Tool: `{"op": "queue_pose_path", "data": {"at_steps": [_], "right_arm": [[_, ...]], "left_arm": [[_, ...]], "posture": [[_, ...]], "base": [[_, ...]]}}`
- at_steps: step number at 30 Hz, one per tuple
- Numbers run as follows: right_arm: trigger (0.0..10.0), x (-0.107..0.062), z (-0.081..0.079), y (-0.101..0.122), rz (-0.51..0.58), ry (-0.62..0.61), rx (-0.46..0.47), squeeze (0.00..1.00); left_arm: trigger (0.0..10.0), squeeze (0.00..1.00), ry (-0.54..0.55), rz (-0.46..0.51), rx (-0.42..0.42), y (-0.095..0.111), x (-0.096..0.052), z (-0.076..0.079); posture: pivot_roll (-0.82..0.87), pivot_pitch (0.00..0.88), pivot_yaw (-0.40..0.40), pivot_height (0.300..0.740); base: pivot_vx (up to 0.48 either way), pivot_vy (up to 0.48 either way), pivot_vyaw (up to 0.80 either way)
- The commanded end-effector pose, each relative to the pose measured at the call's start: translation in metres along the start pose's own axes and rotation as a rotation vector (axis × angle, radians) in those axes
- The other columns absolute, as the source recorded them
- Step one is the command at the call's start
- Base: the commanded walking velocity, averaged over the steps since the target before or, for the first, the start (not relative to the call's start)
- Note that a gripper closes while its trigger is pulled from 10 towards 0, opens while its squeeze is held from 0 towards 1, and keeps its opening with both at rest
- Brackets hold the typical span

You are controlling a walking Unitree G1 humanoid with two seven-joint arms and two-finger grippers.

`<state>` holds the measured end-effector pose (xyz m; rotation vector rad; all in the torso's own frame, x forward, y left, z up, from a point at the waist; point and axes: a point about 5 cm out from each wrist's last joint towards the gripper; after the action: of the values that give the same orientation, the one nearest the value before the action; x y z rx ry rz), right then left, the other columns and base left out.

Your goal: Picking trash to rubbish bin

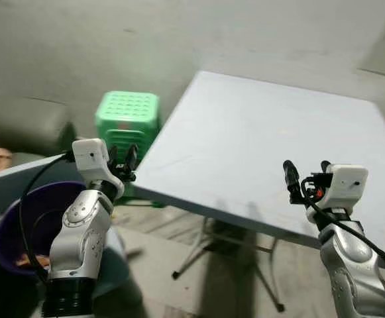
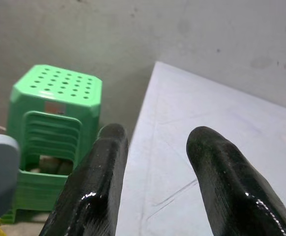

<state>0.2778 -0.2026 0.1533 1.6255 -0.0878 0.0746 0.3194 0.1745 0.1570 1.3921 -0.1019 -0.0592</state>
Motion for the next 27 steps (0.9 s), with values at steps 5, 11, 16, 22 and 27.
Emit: {"op": "queue_pose_path", "data": {"at_steps": [5, 11, 16, 22, 27], "right_arm": [[10.0, -0.0031, 0.0051, 0.0011, -0.004, -0.029, -0.005, 0.0], [10.0, -0.0055, 0.0045, 0.0015, -0.002, -0.019, -0.001, 0.0], [10.0, -0.0067, 0.0039, 0.0011, -0.005, -0.017, -0.005, 0.0], [10.0, -0.0082, 0.0037, 0.0003, -0.009, -0.019, -0.007, 0.0], [10.0, -0.0091, 0.0041, 0.0003, -0.011, -0.022, -0.008, 0.0]], "left_arm": [[10.0, 0.0, -0.002, -0.027, 0.01, -0.0049, -0.003, 0.0016], [10.0, 0.0, -0.005, -0.037, 0.003, -0.0068, -0.0058, 0.0008], [10.0, 0.0, -0.007, -0.044, -0.002, -0.008, -0.0066, 0.0014], [10.0, 0.0, -0.01, -0.051, -0.006, -0.009, -0.0064, 0.0018], [10.0, 0.0, -0.017, -0.056, -0.007, -0.0093, -0.0066, 0.0026]], "posture": [[-0.1, 0.084, -0.066, 0.74], [-0.1, 0.09, -0.065, 0.74], [-0.1, 0.096, -0.064, 0.74], [-0.1, 0.099, -0.063, 0.74], [-0.1, 0.1, -0.062, 0.74]], "base": [[0.0, 0.0, -0.75], [0.0, -0.062, 0.0], [0.0, -0.371, 0.0], [0.0, -0.371, 0.0], [0.0, -0.356, 0.0]]}}
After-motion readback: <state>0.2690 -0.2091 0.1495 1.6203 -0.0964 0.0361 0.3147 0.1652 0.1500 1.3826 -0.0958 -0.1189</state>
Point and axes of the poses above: a point about 5 cm out from each wrist's last joint towards the gripper, its own x axis pointing out of the wrist towards the gripper, its own y axis along the axis of the wrist's last joint, z = x × y, and after that the axes turned 3 degrees about x, right-handed
